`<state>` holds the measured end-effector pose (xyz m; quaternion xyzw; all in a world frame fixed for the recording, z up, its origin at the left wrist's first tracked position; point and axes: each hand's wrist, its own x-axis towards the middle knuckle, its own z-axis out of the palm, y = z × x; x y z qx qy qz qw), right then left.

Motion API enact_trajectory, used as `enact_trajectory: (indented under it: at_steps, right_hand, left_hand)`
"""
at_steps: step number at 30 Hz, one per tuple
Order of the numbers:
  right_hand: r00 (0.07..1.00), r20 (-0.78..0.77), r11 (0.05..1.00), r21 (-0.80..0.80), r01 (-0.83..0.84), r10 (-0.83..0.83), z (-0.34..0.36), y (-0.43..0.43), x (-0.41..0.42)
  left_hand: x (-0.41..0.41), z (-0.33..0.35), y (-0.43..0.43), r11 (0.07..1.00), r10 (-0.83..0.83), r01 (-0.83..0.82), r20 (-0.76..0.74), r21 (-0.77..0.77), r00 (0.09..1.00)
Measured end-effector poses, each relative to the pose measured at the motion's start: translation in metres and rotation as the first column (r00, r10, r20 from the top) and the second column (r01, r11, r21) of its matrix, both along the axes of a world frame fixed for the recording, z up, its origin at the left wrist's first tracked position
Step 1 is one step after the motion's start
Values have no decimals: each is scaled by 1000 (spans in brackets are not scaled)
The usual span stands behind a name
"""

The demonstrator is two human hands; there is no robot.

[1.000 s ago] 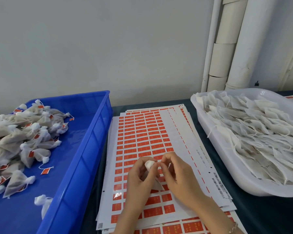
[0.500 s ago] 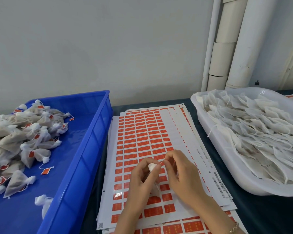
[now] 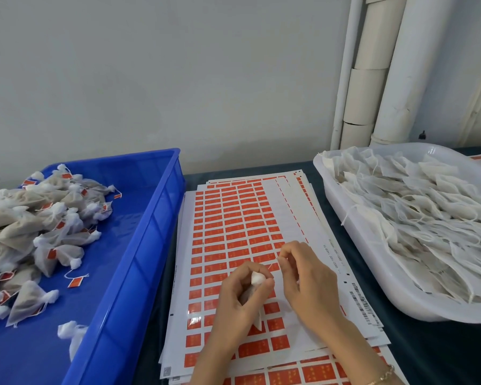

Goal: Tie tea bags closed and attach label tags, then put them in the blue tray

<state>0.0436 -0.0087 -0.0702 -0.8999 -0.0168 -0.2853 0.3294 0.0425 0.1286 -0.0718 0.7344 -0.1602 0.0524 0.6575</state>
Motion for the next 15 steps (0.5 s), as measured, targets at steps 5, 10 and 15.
enact_trajectory:
  at_steps: [5,10,15]
  right_hand:
    - [998,-63,1000,11,9,-8,-2,-4,3]
    - [998,-65,999,15,28,-27,-5,-5,4]
    - [988,-149,997,71,-34,44,-7,-13,10]
  left_hand:
    - [1,-1,0,1000,-10,10,-15,17,1000]
    - [2,0,-1,1000,-25,25,-50,-9,998]
    - [5,-4,-3,999,36,-36,-66,9,997]
